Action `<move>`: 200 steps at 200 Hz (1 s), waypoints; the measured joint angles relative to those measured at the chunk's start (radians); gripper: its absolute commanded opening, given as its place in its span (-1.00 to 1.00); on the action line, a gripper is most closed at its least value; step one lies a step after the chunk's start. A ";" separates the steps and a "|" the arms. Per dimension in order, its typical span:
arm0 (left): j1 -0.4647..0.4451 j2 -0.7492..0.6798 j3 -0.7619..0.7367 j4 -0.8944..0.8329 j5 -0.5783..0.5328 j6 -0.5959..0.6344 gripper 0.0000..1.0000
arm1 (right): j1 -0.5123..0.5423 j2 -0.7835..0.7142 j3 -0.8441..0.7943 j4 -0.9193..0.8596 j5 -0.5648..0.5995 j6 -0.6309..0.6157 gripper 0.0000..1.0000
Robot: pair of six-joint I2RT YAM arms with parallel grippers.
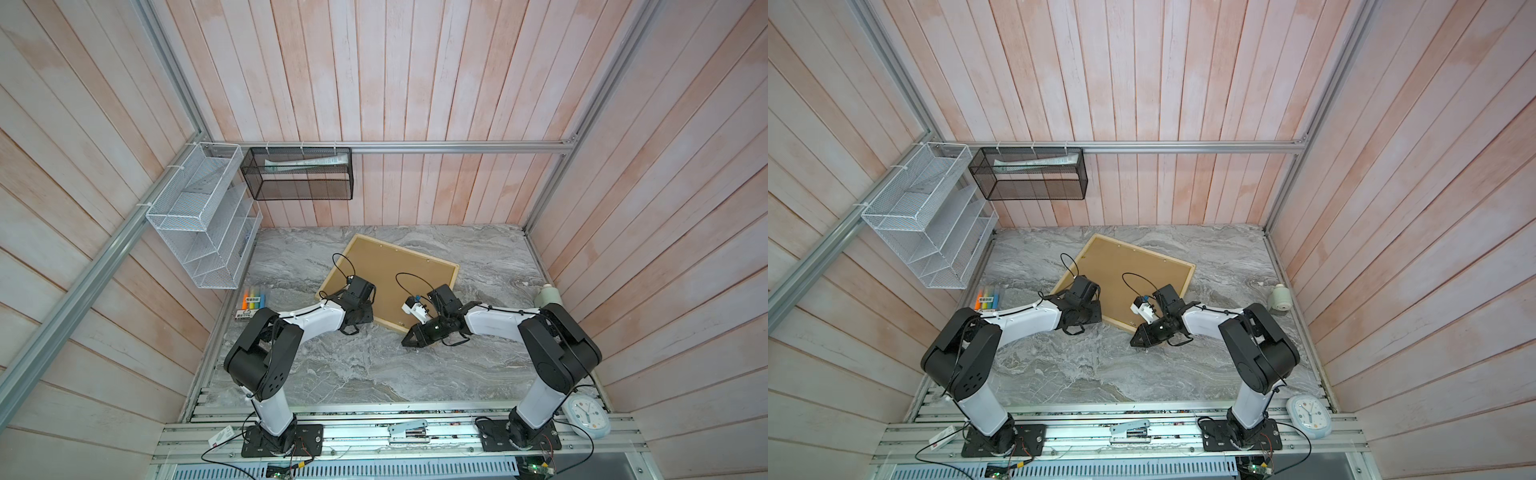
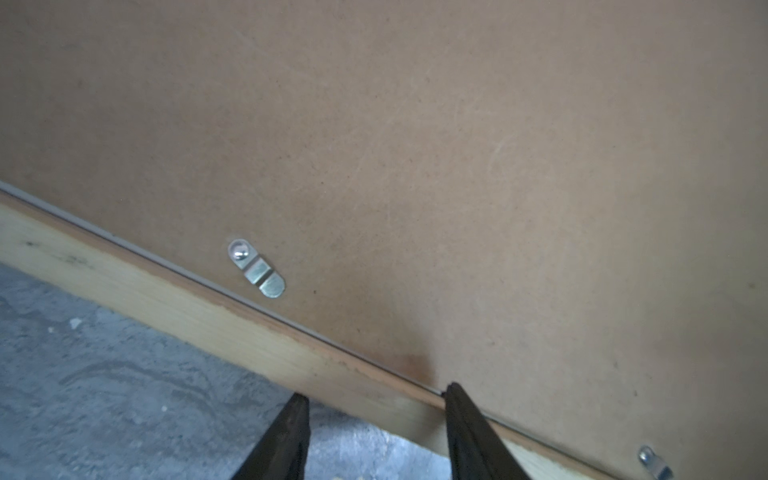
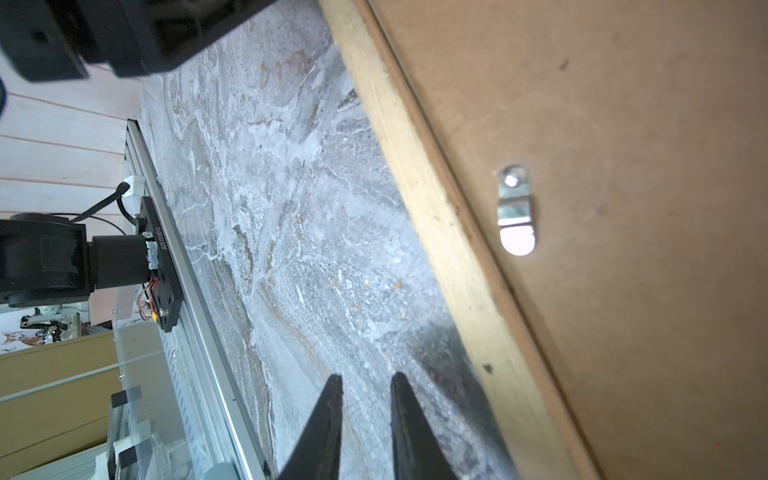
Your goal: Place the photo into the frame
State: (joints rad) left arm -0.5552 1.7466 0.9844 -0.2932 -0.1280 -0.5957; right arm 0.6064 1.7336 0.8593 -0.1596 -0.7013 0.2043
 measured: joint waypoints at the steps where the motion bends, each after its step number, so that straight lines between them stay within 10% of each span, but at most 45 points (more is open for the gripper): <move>1: 0.000 0.000 0.000 0.000 0.000 0.000 0.06 | 0.000 0.000 0.000 0.000 0.000 0.000 -0.54; 200: 0.003 0.000 -0.005 0.010 0.000 0.005 0.13 | -0.074 0.024 0.075 -0.024 0.153 -0.032 -0.40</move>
State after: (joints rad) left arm -0.5518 1.7466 0.9798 -0.2836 -0.1284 -0.5903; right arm 0.5320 1.7573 0.9344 -0.1833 -0.5480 0.1719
